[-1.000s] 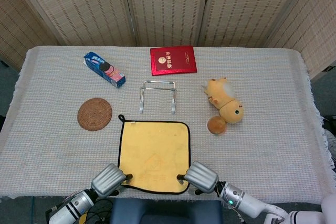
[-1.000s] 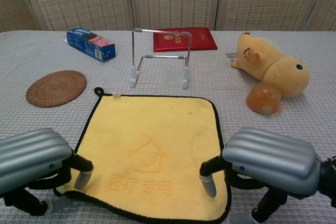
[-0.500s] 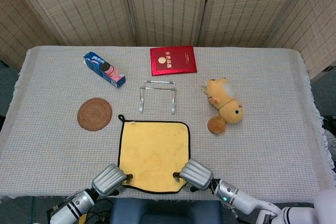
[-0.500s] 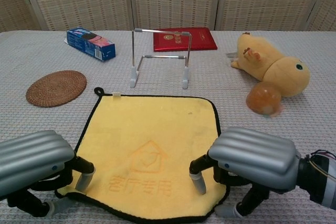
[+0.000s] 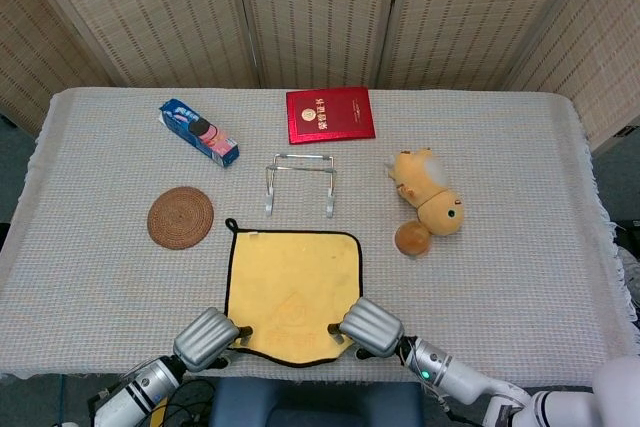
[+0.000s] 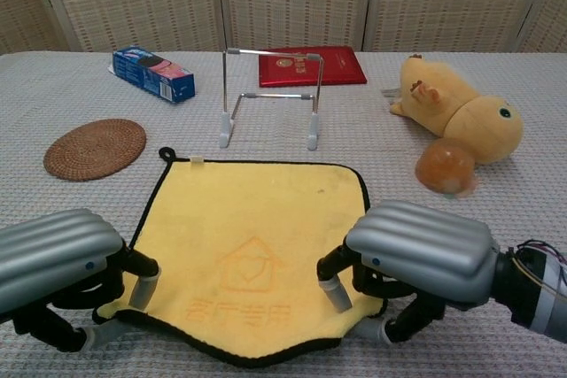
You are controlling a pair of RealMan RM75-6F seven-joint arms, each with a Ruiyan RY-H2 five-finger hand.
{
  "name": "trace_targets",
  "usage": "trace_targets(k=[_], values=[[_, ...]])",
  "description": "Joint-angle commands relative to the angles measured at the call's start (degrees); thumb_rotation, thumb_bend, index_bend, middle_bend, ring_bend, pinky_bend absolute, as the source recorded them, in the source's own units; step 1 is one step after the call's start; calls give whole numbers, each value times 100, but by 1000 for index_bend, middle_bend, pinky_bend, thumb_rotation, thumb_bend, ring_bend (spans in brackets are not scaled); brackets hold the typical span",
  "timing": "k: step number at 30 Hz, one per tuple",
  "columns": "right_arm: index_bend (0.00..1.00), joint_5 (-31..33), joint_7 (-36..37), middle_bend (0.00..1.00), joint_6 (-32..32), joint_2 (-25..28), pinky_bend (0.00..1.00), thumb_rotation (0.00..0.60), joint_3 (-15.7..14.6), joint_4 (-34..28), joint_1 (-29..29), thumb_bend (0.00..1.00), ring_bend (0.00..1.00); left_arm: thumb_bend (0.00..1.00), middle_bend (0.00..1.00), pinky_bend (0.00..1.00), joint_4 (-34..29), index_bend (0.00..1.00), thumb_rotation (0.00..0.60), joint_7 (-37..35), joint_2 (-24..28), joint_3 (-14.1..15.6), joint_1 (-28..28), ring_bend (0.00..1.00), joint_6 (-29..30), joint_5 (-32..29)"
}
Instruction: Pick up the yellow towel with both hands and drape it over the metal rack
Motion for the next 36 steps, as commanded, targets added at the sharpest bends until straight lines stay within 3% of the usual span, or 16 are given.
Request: trace_targets(k=[1,8,20,26,36], values=[[693,76,-7,1000,164,72,1000,600,134,-132,-11,494,1000,468,1000,1000,-146,664,600,-447,149,-124,-133,922,1,-22],[720,192,-52,1000,324,265,1000,600,415,-423,81,501,1000,468,1000,1000,-470,678,600,-1073,507,-572,-495,922,-20,-99],[723,636,-136,1000,526,809,1000,600,1361,-824,424,501,1000,467,1000,1000,-605,686,600,-1894,1264,-1672,-1199,922,-404,-935],[739,1071,-306,1000,447,929,1000,600,1931,-829,691,501,1000,467,1000,1000,-167,686,600,-2089,1296,-2160,-1507,920,-576,-1482],[739,1765,-764,1000,246,862,1000,600,2552,-719,1127,501,1000,467,1000,1000,578,686,600,-2095,1126,-2704,-2063,919,-960,-2241]])
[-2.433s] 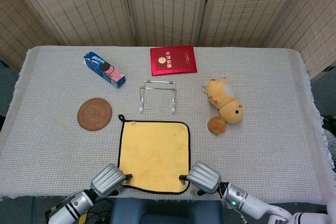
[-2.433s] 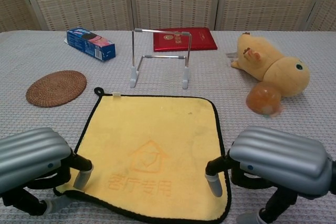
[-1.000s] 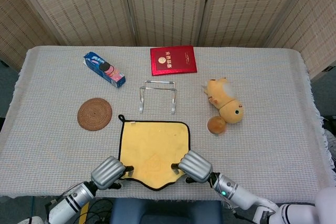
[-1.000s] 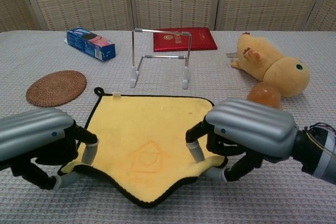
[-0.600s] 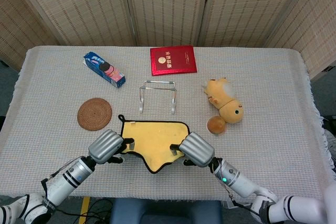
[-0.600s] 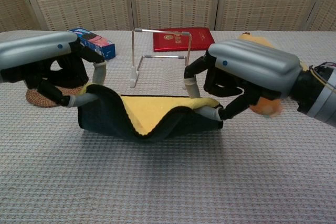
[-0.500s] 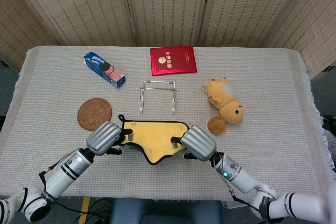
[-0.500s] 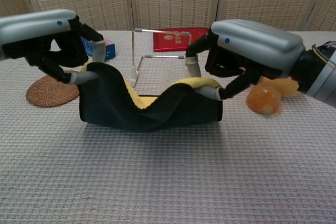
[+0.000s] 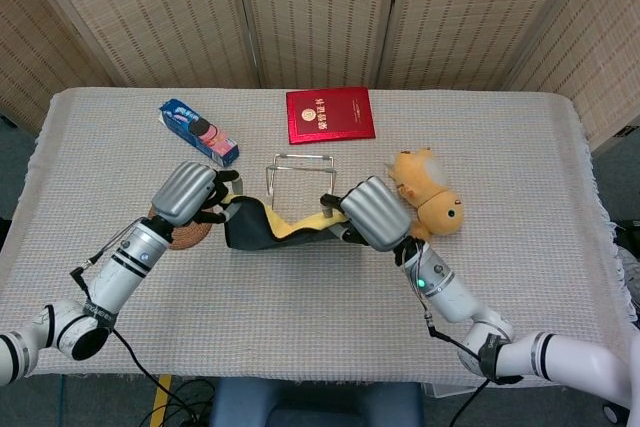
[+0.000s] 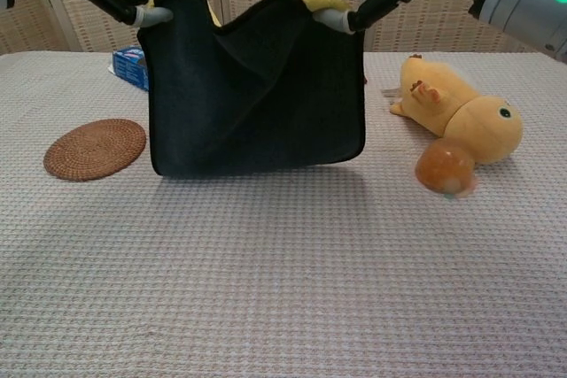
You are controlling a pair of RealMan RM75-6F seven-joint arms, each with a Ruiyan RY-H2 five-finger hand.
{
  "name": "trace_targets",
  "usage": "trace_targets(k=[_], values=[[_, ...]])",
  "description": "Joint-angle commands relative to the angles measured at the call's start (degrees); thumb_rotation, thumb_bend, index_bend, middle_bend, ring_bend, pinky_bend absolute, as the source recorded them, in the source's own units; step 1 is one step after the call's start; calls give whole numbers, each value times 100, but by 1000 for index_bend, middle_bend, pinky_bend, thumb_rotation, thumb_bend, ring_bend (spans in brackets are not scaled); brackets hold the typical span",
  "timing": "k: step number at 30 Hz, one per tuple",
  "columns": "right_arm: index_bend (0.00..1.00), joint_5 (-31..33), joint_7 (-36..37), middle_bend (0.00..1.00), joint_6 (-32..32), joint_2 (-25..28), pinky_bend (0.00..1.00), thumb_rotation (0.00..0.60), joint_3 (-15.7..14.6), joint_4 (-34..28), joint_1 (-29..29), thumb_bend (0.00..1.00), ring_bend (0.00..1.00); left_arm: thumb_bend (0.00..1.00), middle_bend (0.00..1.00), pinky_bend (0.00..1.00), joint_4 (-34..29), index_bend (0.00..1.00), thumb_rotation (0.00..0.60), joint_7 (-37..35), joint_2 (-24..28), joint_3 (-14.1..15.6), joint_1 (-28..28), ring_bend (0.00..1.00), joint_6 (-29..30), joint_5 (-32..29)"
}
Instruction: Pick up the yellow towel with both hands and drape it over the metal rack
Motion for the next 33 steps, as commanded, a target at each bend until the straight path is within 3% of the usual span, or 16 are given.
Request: trace_targets(k=[1,11,23,33], values=[[739,240,-209,1000,-52,-77,1000,600,164,115,148,501,1000,467,1000,1000,304,686,600,138,-139,-155,-213,918,-141,-260],[739,921,-518,1000,-235,-348,1000,600,516,793,569,501,1000,467,1000,1000,1216,688,600,798,-484,-451,-732,913,-369,-1007],[739,1395,-692,1000,-333,-682,1000,600,737,1582,1041,501,1000,467,1000,1000,2001,695,600,1465,-822,-677,-1189,910,-489,-1827],[739,1620,-795,1000,-468,-884,1000,600,671,2323,1314,501,1000,466,1000,1000,2224,694,600,1729,-951,-638,-1417,907,-754,-2245]])
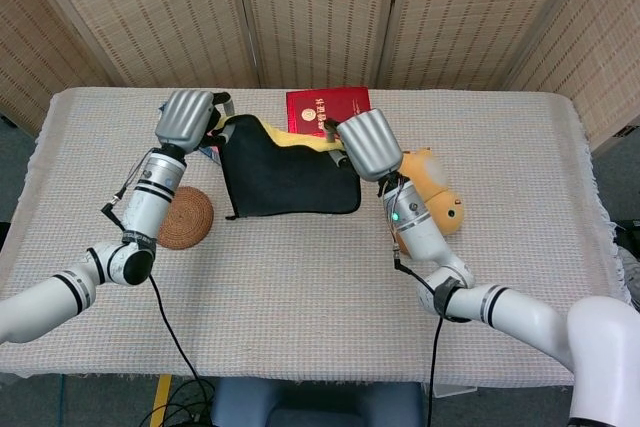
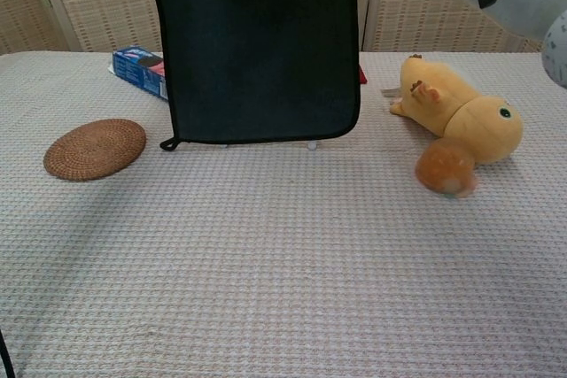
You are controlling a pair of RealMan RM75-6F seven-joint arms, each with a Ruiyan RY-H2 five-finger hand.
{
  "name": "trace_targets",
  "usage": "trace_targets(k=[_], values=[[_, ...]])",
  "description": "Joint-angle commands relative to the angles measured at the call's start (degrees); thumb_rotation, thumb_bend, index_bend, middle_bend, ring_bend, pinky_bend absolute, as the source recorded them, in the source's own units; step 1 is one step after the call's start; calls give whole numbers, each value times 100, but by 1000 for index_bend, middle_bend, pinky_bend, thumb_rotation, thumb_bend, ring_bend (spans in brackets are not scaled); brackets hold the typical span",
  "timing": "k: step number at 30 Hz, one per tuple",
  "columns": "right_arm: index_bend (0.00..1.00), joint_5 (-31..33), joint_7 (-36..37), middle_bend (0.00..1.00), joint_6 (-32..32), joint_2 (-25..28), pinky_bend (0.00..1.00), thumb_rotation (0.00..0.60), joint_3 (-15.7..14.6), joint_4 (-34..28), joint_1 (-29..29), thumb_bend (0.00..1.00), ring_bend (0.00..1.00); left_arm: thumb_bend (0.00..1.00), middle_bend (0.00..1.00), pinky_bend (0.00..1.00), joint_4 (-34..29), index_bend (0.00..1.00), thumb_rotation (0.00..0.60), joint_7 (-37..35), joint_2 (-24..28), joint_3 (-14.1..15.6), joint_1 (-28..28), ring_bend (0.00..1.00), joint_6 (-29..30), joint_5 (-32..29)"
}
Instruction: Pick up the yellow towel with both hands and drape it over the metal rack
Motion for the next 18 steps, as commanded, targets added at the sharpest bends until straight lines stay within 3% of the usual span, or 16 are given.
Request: trace_targets(k=[1,12,18], values=[[739,97,-2,1000,-76,-40,1000,600,-60,178,45,501,1000,467,1000,1000,1,693,600,36,-9,22,-39,907,-69,-80],[739,215,234,1000,-230,-167,1000,600,-153,811,197,501,1000,466,1000,1000,-104,693,600,16,-17,-129,-249,907,-321,-630],[739,244,339,1000,-297,-359,1000,600,-141,1194,392,501,1000,466,1000,1000,183,694,600,240,-148,-162,-464,906,-366,-1014]])
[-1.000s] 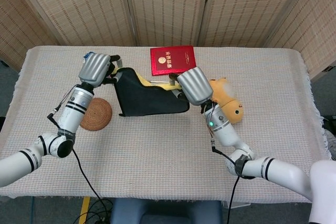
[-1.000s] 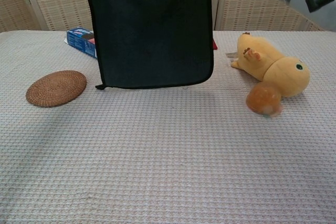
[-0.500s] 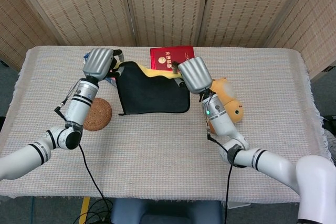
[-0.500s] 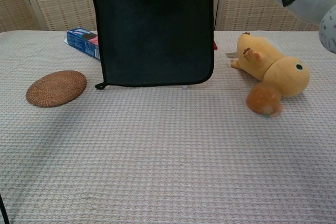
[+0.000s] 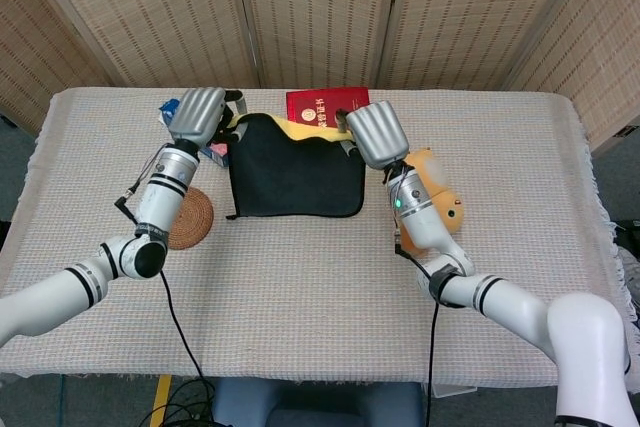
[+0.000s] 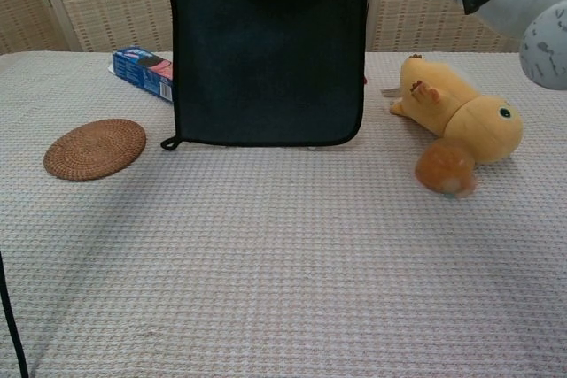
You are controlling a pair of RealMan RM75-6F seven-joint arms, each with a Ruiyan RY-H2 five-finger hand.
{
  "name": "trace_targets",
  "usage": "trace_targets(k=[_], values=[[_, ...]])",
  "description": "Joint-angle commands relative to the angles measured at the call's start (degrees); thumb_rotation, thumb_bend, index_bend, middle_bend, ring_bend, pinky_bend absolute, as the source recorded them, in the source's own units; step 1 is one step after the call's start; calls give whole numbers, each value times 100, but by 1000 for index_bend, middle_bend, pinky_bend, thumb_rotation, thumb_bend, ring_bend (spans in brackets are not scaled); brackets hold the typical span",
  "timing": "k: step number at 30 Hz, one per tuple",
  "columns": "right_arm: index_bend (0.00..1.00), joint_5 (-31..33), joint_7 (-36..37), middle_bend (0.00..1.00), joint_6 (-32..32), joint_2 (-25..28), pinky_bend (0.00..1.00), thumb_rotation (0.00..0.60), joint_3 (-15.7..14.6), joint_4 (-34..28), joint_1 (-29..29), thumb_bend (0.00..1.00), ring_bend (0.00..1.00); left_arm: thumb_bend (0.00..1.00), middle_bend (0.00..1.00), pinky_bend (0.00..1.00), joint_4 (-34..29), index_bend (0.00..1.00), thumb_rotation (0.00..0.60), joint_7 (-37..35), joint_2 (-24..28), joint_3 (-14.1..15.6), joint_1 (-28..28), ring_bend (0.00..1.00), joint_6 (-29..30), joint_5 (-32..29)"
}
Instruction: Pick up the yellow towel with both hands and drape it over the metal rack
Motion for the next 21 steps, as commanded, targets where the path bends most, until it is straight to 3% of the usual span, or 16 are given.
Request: trace_targets(k=[1,17,21], values=[[739,14,53,1000,-53,-117,1000,600,0,214,126,501,1000,466,1000,1000,184,694,600,80,-91,-48,-140,905,-84,-317],[733,131,89,1000,-356,-585,1000,600,-42,1193,566,497,1000,464,990,1000,911,677,600,631,-440,157,-506,898,-181,-775],[603,265,-29,1000,-476,-706,1000,600,-5,1413,672,467,1000,462,972,1000,1154,626,600,864,-536,231,-605,889,-350,-1016]])
